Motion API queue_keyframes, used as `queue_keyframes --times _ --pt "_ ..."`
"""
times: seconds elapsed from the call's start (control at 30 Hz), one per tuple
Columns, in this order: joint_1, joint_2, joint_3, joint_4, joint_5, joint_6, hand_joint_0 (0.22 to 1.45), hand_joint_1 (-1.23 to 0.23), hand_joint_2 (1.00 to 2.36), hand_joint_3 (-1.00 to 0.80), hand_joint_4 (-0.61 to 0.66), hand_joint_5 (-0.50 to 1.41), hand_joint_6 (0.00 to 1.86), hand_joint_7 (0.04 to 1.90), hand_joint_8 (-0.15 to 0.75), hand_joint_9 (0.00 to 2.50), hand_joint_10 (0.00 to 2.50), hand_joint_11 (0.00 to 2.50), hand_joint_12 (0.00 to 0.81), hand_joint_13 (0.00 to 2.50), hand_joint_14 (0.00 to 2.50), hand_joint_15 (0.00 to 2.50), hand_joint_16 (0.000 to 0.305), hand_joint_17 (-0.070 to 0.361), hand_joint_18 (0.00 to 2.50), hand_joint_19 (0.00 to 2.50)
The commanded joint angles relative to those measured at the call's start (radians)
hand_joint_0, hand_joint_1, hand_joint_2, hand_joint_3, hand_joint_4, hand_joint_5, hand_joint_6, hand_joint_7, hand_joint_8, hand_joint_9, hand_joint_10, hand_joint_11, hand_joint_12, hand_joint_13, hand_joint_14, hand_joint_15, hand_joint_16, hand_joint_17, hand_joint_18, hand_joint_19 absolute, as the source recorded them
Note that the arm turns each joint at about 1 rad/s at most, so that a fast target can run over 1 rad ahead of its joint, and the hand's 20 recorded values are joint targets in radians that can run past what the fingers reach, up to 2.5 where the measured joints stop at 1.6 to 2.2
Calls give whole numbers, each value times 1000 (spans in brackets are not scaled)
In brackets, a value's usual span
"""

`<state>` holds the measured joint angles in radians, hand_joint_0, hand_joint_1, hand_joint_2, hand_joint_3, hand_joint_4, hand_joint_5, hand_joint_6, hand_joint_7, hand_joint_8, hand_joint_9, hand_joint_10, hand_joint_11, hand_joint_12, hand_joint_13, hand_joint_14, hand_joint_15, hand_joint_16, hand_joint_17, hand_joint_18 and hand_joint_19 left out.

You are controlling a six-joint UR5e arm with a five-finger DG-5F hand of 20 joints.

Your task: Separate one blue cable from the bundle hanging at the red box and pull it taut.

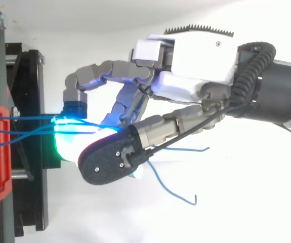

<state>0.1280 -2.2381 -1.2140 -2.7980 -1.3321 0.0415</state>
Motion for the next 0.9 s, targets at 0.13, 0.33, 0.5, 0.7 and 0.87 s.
queue_keyframes --times 0.13,0.33,0.5,0.7,0.87 --pt "1 0 1 0 2 0 665 -524 1016 -313 214 -81 502 1322 354 1221 26 819 398 1353 26 934 43 97 950 585" --pt "1 0 1 0 2 0 710 -646 1023 -36 209 -83 503 1306 354 1231 23 819 401 1353 26 918 44 98 949 587" --pt "1 0 1 0 2 0 735 -752 1023 -49 214 -103 502 1297 346 1170 23 840 403 1295 27 920 44 99 921 584" --pt "1 0 1 0 4 0 594 -505 1000 -500 229 -95 503 1269 344 1179 24 815 405 1309 27 898 44 100 935 604" --pt "1 0 -1 0 4 -2 655 -477 1011 -373 246 -88 503 1260 350 1222 24 822 406 1332 27 908 44 100 953 604"
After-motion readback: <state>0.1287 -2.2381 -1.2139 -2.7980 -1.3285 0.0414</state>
